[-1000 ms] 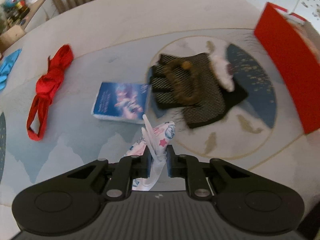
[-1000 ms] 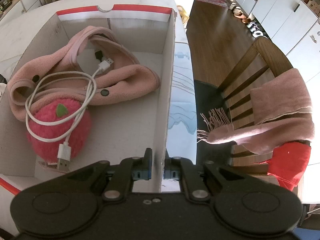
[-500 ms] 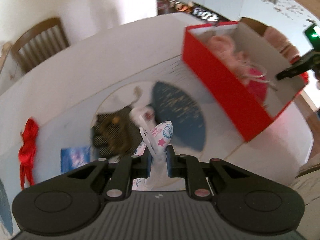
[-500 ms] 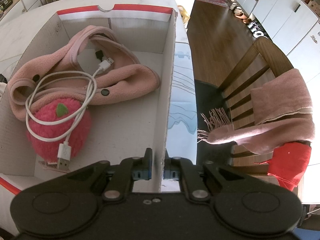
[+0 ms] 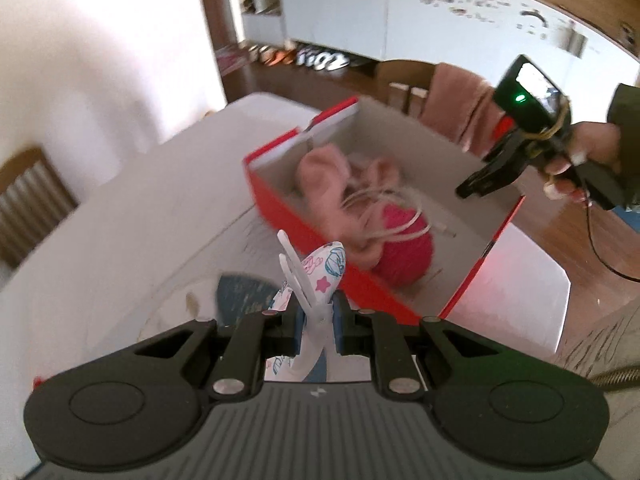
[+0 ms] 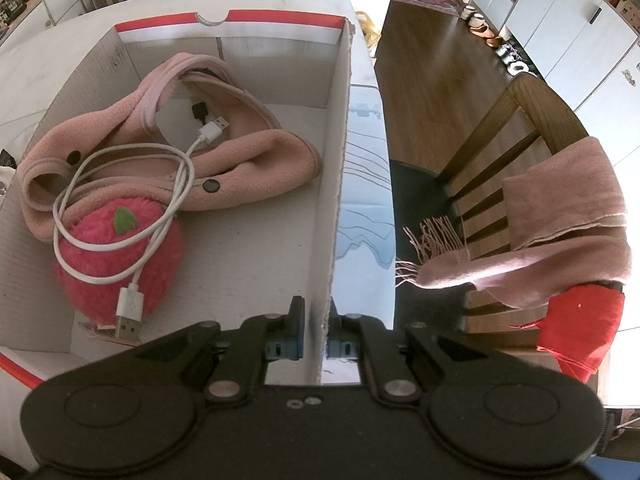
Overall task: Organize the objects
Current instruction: 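Carry the mask over the box with the left gripper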
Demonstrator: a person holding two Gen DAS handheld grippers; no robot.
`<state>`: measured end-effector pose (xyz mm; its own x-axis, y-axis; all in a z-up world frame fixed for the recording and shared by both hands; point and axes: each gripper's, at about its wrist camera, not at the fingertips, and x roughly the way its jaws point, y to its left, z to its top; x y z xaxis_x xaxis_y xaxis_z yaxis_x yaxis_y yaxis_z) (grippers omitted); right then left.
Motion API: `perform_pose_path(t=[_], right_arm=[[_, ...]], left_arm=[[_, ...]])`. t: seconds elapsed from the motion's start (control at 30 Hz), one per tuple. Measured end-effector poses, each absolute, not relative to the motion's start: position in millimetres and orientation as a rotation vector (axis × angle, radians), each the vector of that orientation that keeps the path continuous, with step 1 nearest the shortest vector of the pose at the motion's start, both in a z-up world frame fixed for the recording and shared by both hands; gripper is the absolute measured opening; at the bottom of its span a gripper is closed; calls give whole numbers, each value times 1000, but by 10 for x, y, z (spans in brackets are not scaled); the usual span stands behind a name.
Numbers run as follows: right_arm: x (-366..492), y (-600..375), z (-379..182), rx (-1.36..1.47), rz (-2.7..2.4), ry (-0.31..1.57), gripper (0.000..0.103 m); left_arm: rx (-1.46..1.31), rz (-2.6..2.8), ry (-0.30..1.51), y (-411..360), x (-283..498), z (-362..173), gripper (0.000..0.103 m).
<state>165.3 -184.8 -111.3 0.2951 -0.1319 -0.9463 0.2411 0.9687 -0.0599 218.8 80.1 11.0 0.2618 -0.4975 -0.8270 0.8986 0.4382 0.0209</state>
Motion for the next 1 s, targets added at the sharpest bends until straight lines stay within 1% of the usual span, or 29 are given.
perform_pose_path(t=[0.23, 0.47, 0.77, 1.0], right_arm=[[1656, -1842, -1111, 102, -241, 1250, 5], [1636, -1856, -1096, 108, -233, 1247, 4], [1591, -1875, -1019, 122, -213, 1231, 3], [1587, -1880, -999, 118, -195, 1230, 3]], left_arm=[[593, -1093, 797, 361, 2142, 210, 14], [616, -1125, 779, -77, 2198, 126, 14], [699, -1143, 798, -630, 2211, -253, 14], [721, -1110, 858, -918, 2361, -554, 14]])
